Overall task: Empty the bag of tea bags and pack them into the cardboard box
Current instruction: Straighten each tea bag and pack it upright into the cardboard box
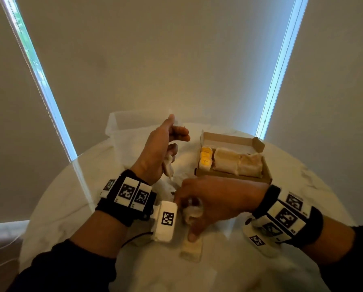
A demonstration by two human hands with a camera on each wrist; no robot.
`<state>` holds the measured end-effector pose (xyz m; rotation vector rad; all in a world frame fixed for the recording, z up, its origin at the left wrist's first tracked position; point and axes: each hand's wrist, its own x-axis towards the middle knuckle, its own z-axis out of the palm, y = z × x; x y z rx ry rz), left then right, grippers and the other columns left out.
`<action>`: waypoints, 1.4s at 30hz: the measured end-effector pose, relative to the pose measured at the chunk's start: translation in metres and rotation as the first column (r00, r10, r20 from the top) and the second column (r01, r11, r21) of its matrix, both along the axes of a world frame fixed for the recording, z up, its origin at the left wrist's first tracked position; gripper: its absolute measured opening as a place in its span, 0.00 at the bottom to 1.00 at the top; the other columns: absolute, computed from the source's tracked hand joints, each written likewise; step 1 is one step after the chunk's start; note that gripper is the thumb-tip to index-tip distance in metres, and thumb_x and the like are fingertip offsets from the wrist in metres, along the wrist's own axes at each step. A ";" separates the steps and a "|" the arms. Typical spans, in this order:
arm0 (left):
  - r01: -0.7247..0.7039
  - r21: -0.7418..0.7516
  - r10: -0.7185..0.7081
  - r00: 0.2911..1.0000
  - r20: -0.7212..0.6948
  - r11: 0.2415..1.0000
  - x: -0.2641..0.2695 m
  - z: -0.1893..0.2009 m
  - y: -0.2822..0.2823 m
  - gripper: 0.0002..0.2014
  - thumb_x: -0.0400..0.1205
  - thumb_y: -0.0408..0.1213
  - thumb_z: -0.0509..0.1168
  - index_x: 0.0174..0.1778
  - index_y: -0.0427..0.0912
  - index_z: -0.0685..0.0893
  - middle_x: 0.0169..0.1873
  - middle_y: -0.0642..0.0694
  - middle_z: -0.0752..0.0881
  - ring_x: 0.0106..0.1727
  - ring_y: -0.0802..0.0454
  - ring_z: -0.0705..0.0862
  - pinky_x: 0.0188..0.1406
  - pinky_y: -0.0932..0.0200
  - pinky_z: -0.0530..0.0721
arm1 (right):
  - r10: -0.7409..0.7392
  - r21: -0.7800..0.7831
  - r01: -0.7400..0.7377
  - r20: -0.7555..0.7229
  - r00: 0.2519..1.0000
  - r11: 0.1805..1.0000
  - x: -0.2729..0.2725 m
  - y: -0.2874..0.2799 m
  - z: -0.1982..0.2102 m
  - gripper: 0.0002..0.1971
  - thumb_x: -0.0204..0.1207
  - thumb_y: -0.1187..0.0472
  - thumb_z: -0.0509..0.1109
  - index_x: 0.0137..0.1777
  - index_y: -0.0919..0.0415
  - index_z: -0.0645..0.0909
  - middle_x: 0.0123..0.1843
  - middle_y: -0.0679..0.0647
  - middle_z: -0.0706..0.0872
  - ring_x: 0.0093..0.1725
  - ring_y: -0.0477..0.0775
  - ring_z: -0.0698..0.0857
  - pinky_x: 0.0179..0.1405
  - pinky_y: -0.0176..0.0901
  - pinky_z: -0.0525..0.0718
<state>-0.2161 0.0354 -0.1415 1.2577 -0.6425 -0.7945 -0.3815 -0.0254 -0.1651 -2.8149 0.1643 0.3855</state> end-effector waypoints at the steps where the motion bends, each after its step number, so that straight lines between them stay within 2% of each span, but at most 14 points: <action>1: 0.008 0.019 -0.008 1.000 0.015 1.000 0.000 -0.002 0.003 0.26 0.93 0.60 0.58 0.44 0.43 0.89 0.42 0.47 0.94 0.24 0.55 0.67 0.24 0.59 0.60 | 0.006 -0.013 -0.006 0.011 1.000 1.000 0.000 0.001 -0.004 0.24 0.75 0.42 0.84 0.69 0.40 0.84 0.65 0.41 0.83 0.60 0.43 0.82 0.61 0.42 0.84; 4: 0.020 0.059 -0.024 0.997 0.072 0.998 0.002 -0.006 0.010 0.27 0.93 0.61 0.58 0.43 0.43 0.89 0.42 0.46 0.94 0.24 0.54 0.68 0.26 0.57 0.60 | -0.022 -0.028 0.023 0.054 0.998 0.999 -0.003 -0.010 0.002 0.12 0.79 0.45 0.82 0.59 0.41 0.88 0.58 0.39 0.86 0.56 0.41 0.83 0.56 0.36 0.82; 8: 0.005 0.053 -0.010 0.996 0.094 0.999 0.006 -0.005 0.012 0.27 0.93 0.60 0.57 0.43 0.43 0.89 0.41 0.47 0.93 0.23 0.55 0.70 0.26 0.58 0.62 | -0.130 0.027 0.128 0.127 0.983 0.991 -0.015 -0.032 0.024 0.06 0.82 0.47 0.79 0.57 0.37 0.89 0.56 0.35 0.90 0.57 0.37 0.86 0.63 0.43 0.87; 12: 0.011 0.044 -0.015 0.996 0.094 0.999 0.003 -0.005 0.005 0.26 0.94 0.58 0.57 0.43 0.43 0.89 0.42 0.46 0.93 0.23 0.55 0.70 0.24 0.59 0.63 | -0.083 -0.033 0.089 0.154 0.984 0.995 -0.027 -0.035 0.034 0.10 0.85 0.51 0.76 0.62 0.35 0.88 0.61 0.31 0.86 0.62 0.36 0.84 0.61 0.36 0.82; 15: 0.018 0.054 -0.023 0.996 0.092 0.998 -0.004 -0.009 -0.002 0.25 0.94 0.57 0.57 0.43 0.43 0.88 0.41 0.47 0.93 0.22 0.56 0.70 0.24 0.60 0.64 | 0.040 -0.127 -0.027 0.105 0.994 0.992 -0.032 -0.028 0.022 0.18 0.84 0.48 0.76 0.72 0.35 0.85 0.71 0.37 0.79 0.68 0.38 0.76 0.63 0.29 0.74; 18: 0.034 0.078 -0.042 0.995 0.091 0.996 -0.009 -0.016 -0.005 0.25 0.94 0.56 0.57 0.43 0.43 0.88 0.41 0.47 0.92 0.22 0.56 0.70 0.25 0.59 0.64 | 0.074 -0.168 -0.068 0.030 0.997 0.983 -0.033 -0.023 0.000 0.25 0.79 0.41 0.80 0.75 0.33 0.82 0.74 0.38 0.75 0.70 0.41 0.72 0.67 0.33 0.75; 21: 0.052 0.082 -0.060 0.994 0.093 0.995 -0.008 -0.019 -0.007 0.25 0.94 0.55 0.57 0.43 0.43 0.88 0.41 0.46 0.92 0.22 0.55 0.70 0.26 0.58 0.63 | 0.058 -0.115 -0.050 0.068 0.996 0.992 -0.033 -0.026 -0.006 0.19 0.78 0.39 0.81 0.68 0.36 0.87 0.71 0.37 0.75 0.68 0.39 0.73 0.68 0.42 0.82; 23: 0.059 0.081 -0.066 0.993 0.093 0.995 -0.006 -0.020 -0.007 0.24 0.94 0.55 0.58 0.43 0.42 0.88 0.41 0.46 0.92 0.23 0.55 0.69 0.26 0.58 0.63 | 0.060 -0.113 -0.048 0.106 0.993 0.992 -0.034 -0.026 -0.007 0.24 0.77 0.37 0.80 0.72 0.34 0.83 0.73 0.35 0.72 0.70 0.38 0.72 0.68 0.37 0.79; 25: 0.064 0.082 -0.072 0.993 0.099 0.995 -0.005 -0.021 -0.008 0.24 0.94 0.55 0.58 0.43 0.42 0.88 0.41 0.46 0.92 0.22 0.54 0.69 0.24 0.59 0.64 | 0.090 -0.119 -0.077 0.107 0.990 0.990 -0.034 -0.023 -0.008 0.31 0.75 0.35 0.80 0.78 0.31 0.76 0.77 0.35 0.69 0.74 0.41 0.70 0.72 0.38 0.76; 30: 0.083 0.096 -0.094 0.989 0.116 0.992 -0.004 -0.029 -0.009 0.24 0.95 0.54 0.58 0.44 0.41 0.88 0.41 0.46 0.92 0.22 0.54 0.69 0.22 0.60 0.64 | 0.238 -0.081 -0.234 0.049 0.970 0.969 -0.034 -0.018 -0.008 0.19 0.82 0.41 0.78 0.72 0.32 0.85 0.78 0.36 0.70 0.74 0.42 0.69 0.73 0.46 0.77; 35: 0.105 0.116 -0.120 0.984 0.133 0.988 -0.007 -0.031 -0.009 0.24 0.95 0.54 0.58 0.45 0.41 0.88 0.42 0.46 0.92 0.23 0.54 0.69 0.23 0.59 0.63 | 0.270 -0.114 -0.259 0.105 0.957 0.959 -0.031 -0.015 -0.014 0.13 0.86 0.44 0.74 0.67 0.40 0.89 0.68 0.40 0.81 0.65 0.43 0.77 0.66 0.47 0.82; 37: 0.119 0.126 -0.139 0.977 0.161 0.985 -0.008 -0.033 -0.007 0.23 0.95 0.54 0.58 0.46 0.40 0.88 0.43 0.46 0.92 0.23 0.54 0.68 0.21 0.60 0.63 | 0.234 -0.076 -0.226 0.119 0.965 0.971 -0.030 -0.018 -0.012 0.11 0.87 0.50 0.73 0.67 0.47 0.89 0.66 0.43 0.84 0.63 0.43 0.81 0.64 0.39 0.83; 39: 0.132 0.131 -0.155 0.971 0.184 0.983 -0.009 -0.033 -0.006 0.23 0.95 0.54 0.58 0.46 0.41 0.88 0.44 0.46 0.92 0.22 0.54 0.68 0.20 0.61 0.64 | 0.138 -0.043 -0.132 0.182 0.974 0.990 -0.033 -0.027 -0.002 0.13 0.87 0.52 0.75 0.69 0.46 0.87 0.66 0.40 0.85 0.64 0.39 0.82 0.61 0.29 0.81; 42: 0.128 0.142 -0.156 0.965 0.213 0.982 -0.010 -0.033 -0.005 0.23 0.94 0.54 0.58 0.47 0.41 0.89 0.44 0.46 0.93 0.22 0.55 0.69 0.20 0.62 0.65 | -0.041 -0.051 0.053 0.210 0.977 0.997 -0.042 -0.045 0.011 0.28 0.78 0.40 0.80 0.77 0.36 0.79 0.72 0.33 0.79 0.67 0.34 0.78 0.62 0.27 0.80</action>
